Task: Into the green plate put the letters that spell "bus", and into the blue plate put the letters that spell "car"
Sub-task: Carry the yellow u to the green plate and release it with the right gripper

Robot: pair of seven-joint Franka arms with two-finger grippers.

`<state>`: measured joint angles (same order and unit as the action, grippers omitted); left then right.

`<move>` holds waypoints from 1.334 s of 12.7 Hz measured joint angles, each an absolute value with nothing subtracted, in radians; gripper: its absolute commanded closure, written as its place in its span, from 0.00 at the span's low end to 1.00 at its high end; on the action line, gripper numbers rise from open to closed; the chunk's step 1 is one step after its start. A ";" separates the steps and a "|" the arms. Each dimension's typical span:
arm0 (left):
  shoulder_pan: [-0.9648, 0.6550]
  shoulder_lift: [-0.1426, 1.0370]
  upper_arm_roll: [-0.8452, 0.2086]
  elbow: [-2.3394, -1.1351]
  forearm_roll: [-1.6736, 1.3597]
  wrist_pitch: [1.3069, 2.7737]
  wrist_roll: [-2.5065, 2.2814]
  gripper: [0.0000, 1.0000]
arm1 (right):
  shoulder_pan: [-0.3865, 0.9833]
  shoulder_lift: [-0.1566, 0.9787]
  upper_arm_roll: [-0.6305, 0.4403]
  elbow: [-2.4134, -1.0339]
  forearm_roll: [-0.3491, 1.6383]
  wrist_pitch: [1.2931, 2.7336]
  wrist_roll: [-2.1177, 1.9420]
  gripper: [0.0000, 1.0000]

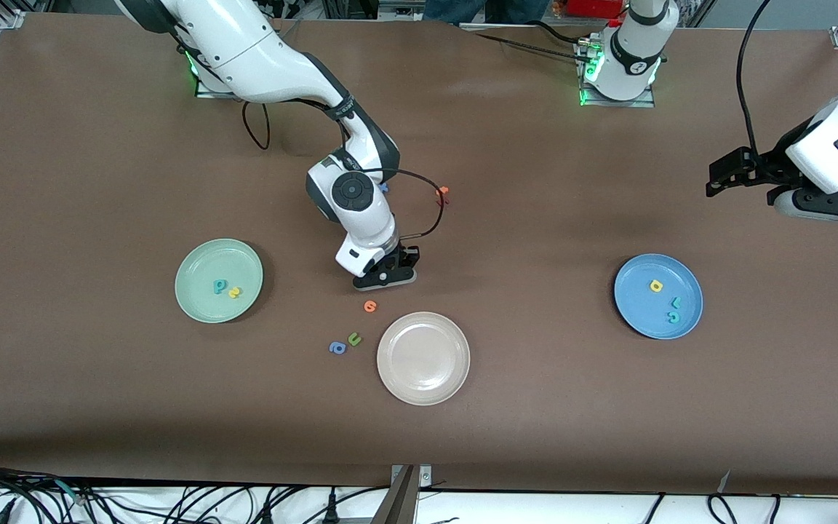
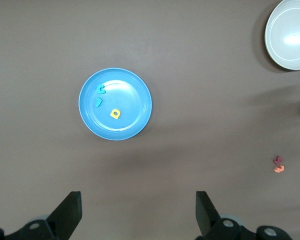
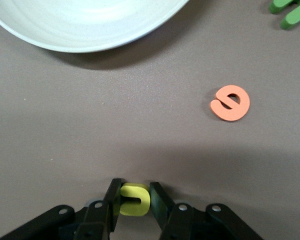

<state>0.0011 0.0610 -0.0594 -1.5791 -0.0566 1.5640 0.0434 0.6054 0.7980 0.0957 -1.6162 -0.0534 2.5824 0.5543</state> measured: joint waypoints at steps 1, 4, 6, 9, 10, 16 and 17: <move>-0.002 0.061 -0.065 -1.579 -0.057 1.564 0.043 0.00 | 0.605 0.797 0.095 -1.615 -0.053 2.576 0.549 0.89; -0.005 0.061 -0.071 -1.579 -0.056 1.564 0.040 0.00 | 0.575 0.770 0.078 -1.606 -0.054 2.445 0.453 0.89; -0.005 0.062 -0.071 -1.579 -0.041 1.564 0.024 0.00 | 0.508 0.711 0.074 -1.601 -0.054 2.298 0.297 0.89; -0.005 0.062 -0.073 -1.579 -0.032 1.564 0.016 0.00 | 0.426 0.611 0.023 -1.602 -0.054 2.098 0.022 0.88; -0.005 0.062 -0.073 -1.579 -0.032 1.564 0.015 0.00 | 0.404 0.591 -0.006 -1.605 -0.054 2.063 -0.073 0.88; -0.005 0.062 -0.073 -1.579 -0.032 1.564 0.013 0.00 | 0.317 0.566 -0.151 -1.694 -0.053 2.100 -0.423 0.88; -0.005 0.062 -0.073 -1.579 -0.032 1.564 0.013 0.00 | 0.317 0.566 -0.163 -1.726 -0.053 2.147 -0.444 0.88</move>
<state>-0.0049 0.0622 -0.0731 -1.5793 -0.0316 1.5640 0.0127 0.3165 0.5660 -0.1625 -1.7255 -0.0534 2.1470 -0.4437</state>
